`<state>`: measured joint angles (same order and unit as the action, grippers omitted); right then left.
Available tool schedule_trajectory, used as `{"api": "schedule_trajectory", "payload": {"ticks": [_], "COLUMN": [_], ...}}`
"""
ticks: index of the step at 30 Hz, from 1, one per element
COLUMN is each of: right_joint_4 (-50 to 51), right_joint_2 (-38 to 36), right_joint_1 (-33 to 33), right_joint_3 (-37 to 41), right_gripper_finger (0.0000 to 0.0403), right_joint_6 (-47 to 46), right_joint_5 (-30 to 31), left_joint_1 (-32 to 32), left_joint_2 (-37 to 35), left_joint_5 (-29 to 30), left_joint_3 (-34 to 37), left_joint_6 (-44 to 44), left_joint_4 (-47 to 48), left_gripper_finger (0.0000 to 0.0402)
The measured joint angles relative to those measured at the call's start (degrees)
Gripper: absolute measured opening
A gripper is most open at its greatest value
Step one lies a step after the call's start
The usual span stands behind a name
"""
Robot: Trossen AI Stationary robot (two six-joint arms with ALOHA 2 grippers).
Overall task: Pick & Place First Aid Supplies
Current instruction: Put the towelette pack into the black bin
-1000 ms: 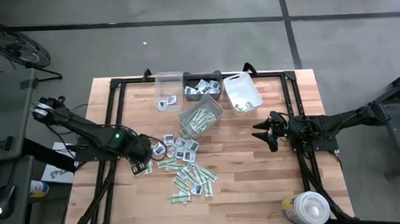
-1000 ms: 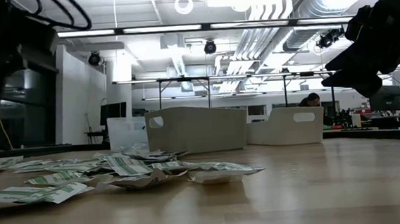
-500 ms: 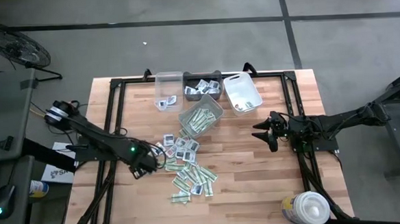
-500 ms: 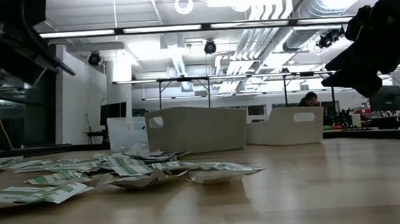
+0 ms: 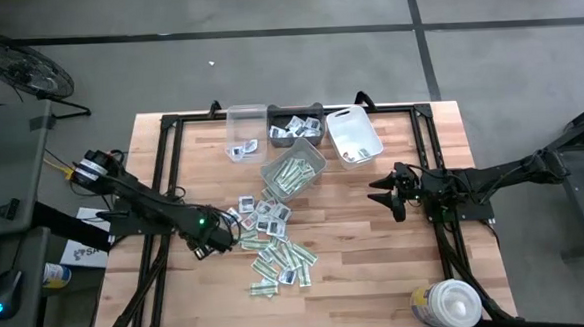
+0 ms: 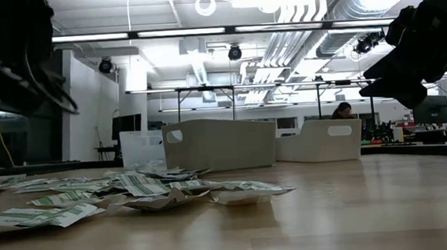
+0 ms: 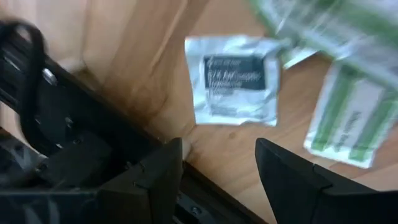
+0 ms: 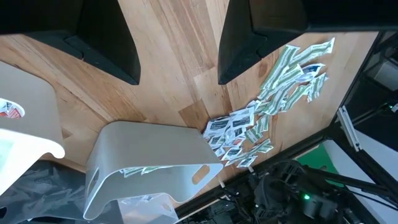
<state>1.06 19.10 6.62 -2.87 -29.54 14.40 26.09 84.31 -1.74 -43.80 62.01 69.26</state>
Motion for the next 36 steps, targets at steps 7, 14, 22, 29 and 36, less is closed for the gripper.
{"api": "schedule_trajectory", "payload": {"ticks": [7, 14, 22, 29, 36], "right_joint_4": [0.0, 0.0, 0.0, 0.01, 0.0], "right_joint_2": [0.0, 0.01, 0.0, 0.0, -0.01], "right_joint_1": [0.01, 0.0, -0.01, -0.01, 0.01], "right_joint_3": [0.0, 0.0, 0.0, 0.0, 0.0], "right_gripper_finger": [0.0208, 0.0208, 0.0208, 0.0208, 0.0208], "right_joint_6": [0.0, 0.0, 0.0, 0.0, 0.01], "right_joint_5": [-0.01, -0.01, -0.01, -0.01, -0.01], "left_joint_1": [-3.48, -6.94, -12.17, -13.4, -13.4], "left_joint_2": [-0.06, -0.07, 0.17, 0.0, 0.07], "left_joint_5": [-0.53, 1.11, 0.02, -4.79, -5.89], "left_joint_3": [1.34, 1.34, 2.11, 6.64, 7.72], "left_joint_6": [-3.32, -6.46, -14.23, -15.24, -15.26], "left_joint_4": [-4.38, -4.51, -8.52, -13.09, -14.0], "left_gripper_finger": [0.0219, 0.0239, 0.0239, 0.0239, 0.0234]}}
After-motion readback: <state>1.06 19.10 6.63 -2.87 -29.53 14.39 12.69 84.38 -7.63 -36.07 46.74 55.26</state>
